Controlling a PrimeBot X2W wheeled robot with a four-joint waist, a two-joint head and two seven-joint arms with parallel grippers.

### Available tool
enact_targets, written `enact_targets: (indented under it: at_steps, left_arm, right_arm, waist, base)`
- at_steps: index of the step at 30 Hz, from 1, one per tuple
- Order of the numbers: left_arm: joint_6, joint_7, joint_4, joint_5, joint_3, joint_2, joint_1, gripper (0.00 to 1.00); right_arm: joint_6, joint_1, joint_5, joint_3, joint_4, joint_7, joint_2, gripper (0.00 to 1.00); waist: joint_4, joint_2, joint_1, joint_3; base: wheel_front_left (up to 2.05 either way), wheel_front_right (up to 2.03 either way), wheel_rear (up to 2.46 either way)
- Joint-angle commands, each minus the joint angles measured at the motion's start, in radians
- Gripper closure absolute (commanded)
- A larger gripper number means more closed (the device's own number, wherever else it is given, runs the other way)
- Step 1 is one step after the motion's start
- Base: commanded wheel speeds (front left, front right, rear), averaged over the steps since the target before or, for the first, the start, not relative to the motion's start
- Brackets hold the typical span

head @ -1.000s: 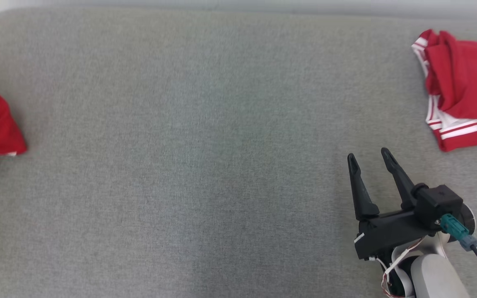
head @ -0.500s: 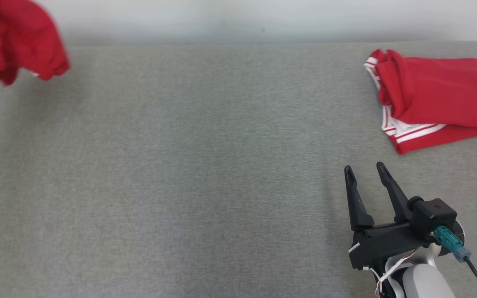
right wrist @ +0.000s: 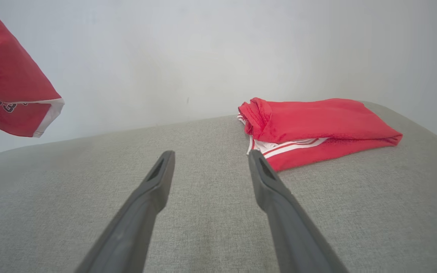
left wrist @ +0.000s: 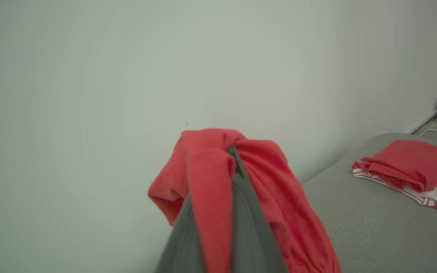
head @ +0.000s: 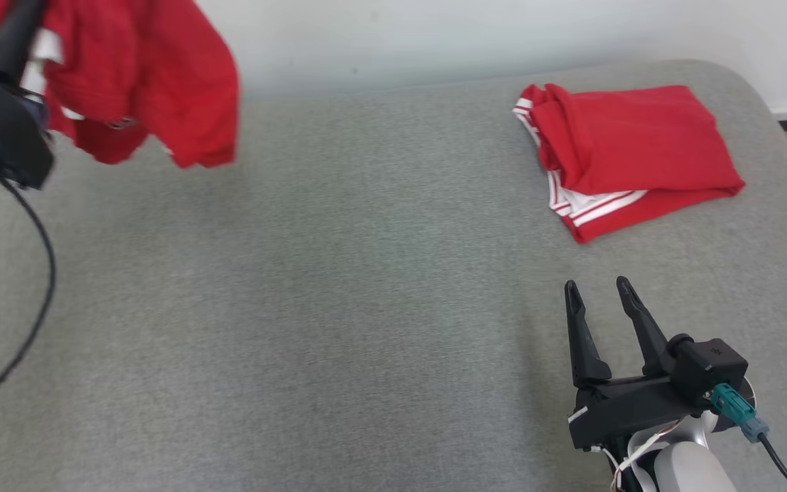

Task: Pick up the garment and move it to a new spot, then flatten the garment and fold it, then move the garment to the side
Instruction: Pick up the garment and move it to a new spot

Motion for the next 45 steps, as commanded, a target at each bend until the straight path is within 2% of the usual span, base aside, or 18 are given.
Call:
enact_targets:
  at_steps: [1,9,16,26,37,38,39,40,41,45]
  left_arm:
    - [0.008,0.016,-0.055,-0.004,-0.014,-0.005,0.027,1.0]
    - [0.038,0.024,-0.24,0.005,-0.096,-0.05,0.155,1.0]
    - [0.061,-0.013,-0.282,0.002,-0.186,-0.108,0.308,1.0]
    - [0.084,-0.109,-0.17,0.009,-0.246,-0.124,0.477,1.0]
    - [0.075,-0.211,-0.021,-0.012,-0.266,-0.167,0.549,1.0]
    - [0.075,-0.217,-0.013,-0.016,-0.267,-0.173,0.553,0.98]
    - [0.079,-0.226,-0.006,-0.012,-0.268,-0.176,0.553,0.55]
    - [0.083,-0.236,-0.001,-0.006,-0.269,-0.179,0.552,0.16]
    - [0.087,-0.245,0.004,-0.005,-0.268,-0.184,0.556,0.0]
    - [0.109,-0.282,0.001,0.006,-0.268,-0.197,0.575,0.0]
  right_arm:
    - [-0.001,-0.004,0.006,0.003,0.005,-0.009,0.004,0.0]
    - [-0.001,-0.009,0.005,0.001,0.023,-0.018,0.008,0.0]
    - [-0.001,-0.011,0.0,0.01,0.032,-0.012,0.008,0.0]
    - [-0.001,-0.006,0.002,0.022,0.039,-0.004,0.008,0.0]
    - [-0.001,-0.003,0.005,0.026,0.044,0.003,0.002,0.0]
    - [-0.001,-0.001,0.005,0.027,0.043,0.005,0.001,0.0]
    - [-0.001,0.0,0.004,0.027,0.044,0.006,0.0,0.0]
    - [-0.001,0.001,0.005,0.026,0.043,0.005,-0.001,0.0]
    - [-0.001,0.002,0.005,0.027,0.043,0.006,-0.002,0.0]
    - [-0.001,0.012,0.006,0.021,0.044,0.011,-0.004,0.0]
  waist:
    - [-0.035,0.0,0.0,0.001]
    - [-0.053,0.0,0.0,-0.005]
    - [-0.042,0.0,0.0,-0.018]
    - [-0.034,0.0,0.0,-0.019]
    - [-0.013,0.0,0.0,-0.034]
    - [-0.01,0.0,0.0,-0.036]
    - [-0.008,0.0,0.0,-0.038]
    - [-0.005,0.0,0.0,-0.041]
    - [-0.002,0.0,0.0,-0.044]
    - [0.01,0.0,0.0,-0.06]
  base:
    - [0.0,0.0,0.0]
    - [0.0,0.0,0.0]
    - [0.0,0.0,0.0]
    - [0.0,0.0,0.0]
    - [0.0,0.0,0.0]
    - [0.0,0.0,0.0]
    - [0.0,0.0,0.0]
    - [0.0,0.0,0.0]
    - [0.0,0.0,0.0]
    - [0.0,0.0,0.0]
